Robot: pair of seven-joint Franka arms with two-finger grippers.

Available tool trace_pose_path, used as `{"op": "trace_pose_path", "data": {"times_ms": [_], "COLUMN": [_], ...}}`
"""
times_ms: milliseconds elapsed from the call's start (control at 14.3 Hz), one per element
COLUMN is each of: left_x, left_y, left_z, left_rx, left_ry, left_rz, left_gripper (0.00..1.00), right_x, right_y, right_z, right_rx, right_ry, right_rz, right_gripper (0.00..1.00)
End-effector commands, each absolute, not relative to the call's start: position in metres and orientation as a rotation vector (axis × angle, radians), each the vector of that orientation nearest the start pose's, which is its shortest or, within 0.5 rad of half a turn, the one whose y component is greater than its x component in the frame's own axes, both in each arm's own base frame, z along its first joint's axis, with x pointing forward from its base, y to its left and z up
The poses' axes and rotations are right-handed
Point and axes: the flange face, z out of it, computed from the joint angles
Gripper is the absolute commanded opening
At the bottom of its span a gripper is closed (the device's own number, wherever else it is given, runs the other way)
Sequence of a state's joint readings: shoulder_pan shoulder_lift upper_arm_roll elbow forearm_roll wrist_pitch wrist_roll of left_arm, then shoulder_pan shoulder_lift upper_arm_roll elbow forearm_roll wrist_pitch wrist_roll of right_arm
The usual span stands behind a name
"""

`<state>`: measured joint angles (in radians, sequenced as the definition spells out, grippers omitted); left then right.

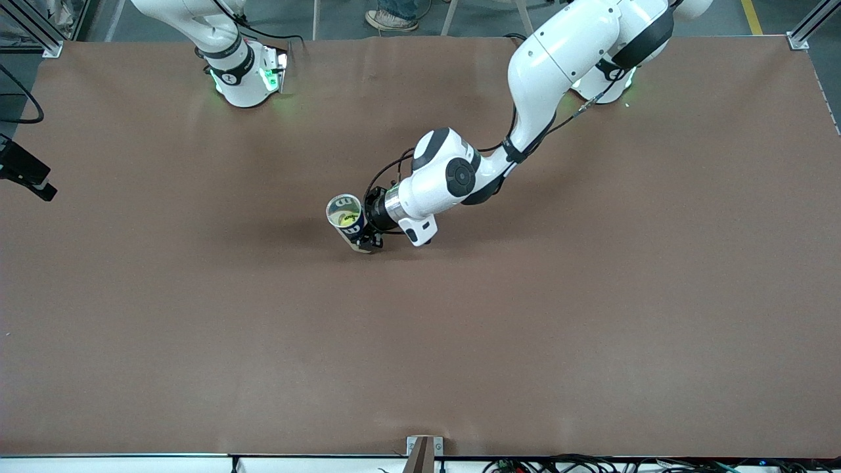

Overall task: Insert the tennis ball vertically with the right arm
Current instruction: 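Rotate the can upright and set it on the table with the left gripper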

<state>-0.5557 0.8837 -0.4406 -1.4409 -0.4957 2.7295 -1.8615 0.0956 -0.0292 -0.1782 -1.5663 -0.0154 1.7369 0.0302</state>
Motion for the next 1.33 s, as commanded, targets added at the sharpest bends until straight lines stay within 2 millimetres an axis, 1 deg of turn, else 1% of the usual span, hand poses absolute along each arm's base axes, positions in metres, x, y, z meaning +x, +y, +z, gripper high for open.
{"op": "trace_pose_path", "data": {"times_ms": [0,140,210,349,419,489,629,769,839,909,978,1118,1258], "left_x": [0.491,0.492,0.492,0.494,0.494,0.494,0.496,0.495,0.497,0.499,0.497,0.494,0.493], "left_y": [-0.576,-0.574,-0.574,-0.571,-0.571,-0.57,-0.562,-0.561,-0.559,-0.553,-0.553,-0.549,-0.541], "left_z": [0.229,0.226,0.226,0.225,0.225,0.224,0.219,0.219,0.219,0.215,0.216,0.212,0.212], "left_rx": [-2.549,-2.546,-2.547,-2.567,-2.586,-2.608,-2.615,-2.614,-2.608,-2.596,-2.598,-2.604,-2.619], "left_ry": [-2.406,-2.406,-2.405,-2.393,-2.381,-2.363,-2.35,-2.347,-2.353,-2.357,-2.35,-2.328,-2.303], "left_rz": [0.978,0.978,0.979,0.973,0.971,0.966,0.952,0.952,0.952,0.945,0.947,0.959,0.969], "left_gripper": [0.74,0.74,0.79,0.86,0.98,1.0,1.0,1.0,1.0,1.0,1.0,1.0,1.0], "right_x": [0.565,0.565,0.568,0.567,0.567,0.566,0.568,0.571,0.57,0.568,0.565,0.561,0.56], "right_y": [-0.043,-0.04,-0.04,-0.038,-0.031,-0.017,-0.006,0.001,0.001,-0.001,0.0,0.001,-0.001], "right_z": [0.669,0.691,0.689,0.689,0.688,0.688,0.681,0.679,0.678,0.677,0.678,0.672,0.671], "right_rx": [-3.154,-3.151,-3.164,-3.152,-3.134,-3.118,-3.119,-3.132,-3.151,-3.157,-3.146,-3.143,-3.142], "right_ry": [0.165,0.146,0.141,0.13,0.096,0.034,0.005,-0.01,-0.011,-0.015,-0.014,-0.017,-0.012], "right_rz": [-0.344,-0.41,-0.404,-0.398,-0.377,-0.37,-0.348,-0.345,-0.338,-0.316,-0.281,-0.215,-0.196], "right_gripper": [1.0,1.0,1.0,1.0,1.0,1.0,1.0,1.0,1.0,1.0,1.0,1.0,1.0]}}
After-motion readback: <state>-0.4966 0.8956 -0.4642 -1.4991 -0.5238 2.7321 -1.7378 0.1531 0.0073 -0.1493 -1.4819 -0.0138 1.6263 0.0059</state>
